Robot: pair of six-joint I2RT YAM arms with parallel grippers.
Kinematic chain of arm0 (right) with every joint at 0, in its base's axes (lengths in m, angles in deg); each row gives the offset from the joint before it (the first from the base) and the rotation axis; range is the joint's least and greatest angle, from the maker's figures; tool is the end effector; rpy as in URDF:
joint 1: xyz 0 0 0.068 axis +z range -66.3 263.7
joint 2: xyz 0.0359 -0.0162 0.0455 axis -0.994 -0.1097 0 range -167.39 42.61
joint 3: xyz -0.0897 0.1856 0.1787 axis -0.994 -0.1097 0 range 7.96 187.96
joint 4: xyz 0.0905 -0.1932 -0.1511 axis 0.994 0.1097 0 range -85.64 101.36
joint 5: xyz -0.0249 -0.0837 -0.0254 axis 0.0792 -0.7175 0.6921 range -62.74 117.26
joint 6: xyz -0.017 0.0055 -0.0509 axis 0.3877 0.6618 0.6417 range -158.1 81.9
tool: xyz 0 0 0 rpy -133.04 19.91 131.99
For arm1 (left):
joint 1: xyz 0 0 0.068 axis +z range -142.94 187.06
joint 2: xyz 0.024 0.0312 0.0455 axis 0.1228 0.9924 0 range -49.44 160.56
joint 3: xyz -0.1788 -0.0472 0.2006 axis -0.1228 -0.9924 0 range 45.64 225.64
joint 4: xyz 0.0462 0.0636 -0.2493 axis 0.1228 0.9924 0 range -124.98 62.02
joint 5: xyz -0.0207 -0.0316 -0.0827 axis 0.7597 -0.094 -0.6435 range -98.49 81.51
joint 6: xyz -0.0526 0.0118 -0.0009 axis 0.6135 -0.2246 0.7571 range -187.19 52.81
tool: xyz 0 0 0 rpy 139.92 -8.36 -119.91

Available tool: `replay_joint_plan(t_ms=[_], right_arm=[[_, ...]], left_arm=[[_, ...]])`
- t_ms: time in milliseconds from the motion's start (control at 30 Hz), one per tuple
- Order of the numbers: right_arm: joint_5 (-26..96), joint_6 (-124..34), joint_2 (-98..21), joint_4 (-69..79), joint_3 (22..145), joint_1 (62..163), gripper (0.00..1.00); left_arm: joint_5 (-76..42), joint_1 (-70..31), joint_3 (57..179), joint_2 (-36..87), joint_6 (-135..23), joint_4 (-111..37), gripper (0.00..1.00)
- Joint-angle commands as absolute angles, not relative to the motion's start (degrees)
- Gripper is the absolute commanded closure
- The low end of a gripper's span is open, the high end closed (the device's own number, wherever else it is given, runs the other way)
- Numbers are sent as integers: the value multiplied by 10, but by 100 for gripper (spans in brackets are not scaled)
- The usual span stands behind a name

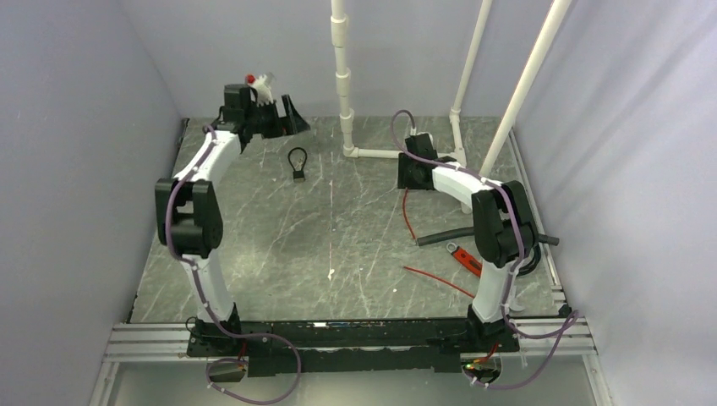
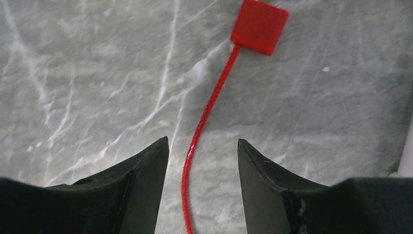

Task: Lock with the key
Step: Place the key at the center of the board, then pick up the lock from the center of the board.

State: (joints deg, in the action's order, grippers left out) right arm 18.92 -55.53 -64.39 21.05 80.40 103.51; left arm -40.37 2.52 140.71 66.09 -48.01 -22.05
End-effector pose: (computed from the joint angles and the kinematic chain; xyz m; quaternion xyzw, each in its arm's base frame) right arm 0.3794 0.1311 0.1912 0.0045 0.9412 0.0407 0.3354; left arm 0.4683 -0.0560 0.2649 0.0213 0.8563 -0.3303 0.3966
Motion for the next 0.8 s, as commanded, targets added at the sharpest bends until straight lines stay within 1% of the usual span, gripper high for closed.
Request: replay_joint_plan(t_ms=[0, 167, 300, 333, 367, 467, 500, 600, 700, 767], right_arm=[[122, -585, -679, 216, 858, 1025, 45], [130, -618, -738, 236, 907, 1018, 46], [137, -646, -765, 251, 927, 1015, 53], [143, -655, -768, 254, 929, 1014, 56], [149, -666, -772, 258, 928, 1013, 61], [178, -702, -767, 274, 928, 1009, 96], [191, -716, -758, 278, 928, 1008, 100], [240, -774, -708, 257, 916, 1007, 100], [269, -841, -644, 219, 902, 1011, 100], [288, -872, -610, 199, 904, 1024, 100]], left_arm=[[-431, 24, 1400, 572, -477, -267, 1], [-436, 24, 1368, 519, -494, -263, 1], [-435, 25, 1311, 455, -531, -273, 0], [-440, 25, 1302, 442, -542, -272, 1], [-443, 25, 1293, 428, -552, -269, 1], [-470, 25, 1266, 395, -581, -260, 1], [-487, 25, 1261, 388, -593, -249, 1], [-574, 24, 1244, 367, -643, -198, 1], [-629, 14, 1196, 339, -646, -192, 1], [-651, -11, 1176, 328, -649, -182, 5]])
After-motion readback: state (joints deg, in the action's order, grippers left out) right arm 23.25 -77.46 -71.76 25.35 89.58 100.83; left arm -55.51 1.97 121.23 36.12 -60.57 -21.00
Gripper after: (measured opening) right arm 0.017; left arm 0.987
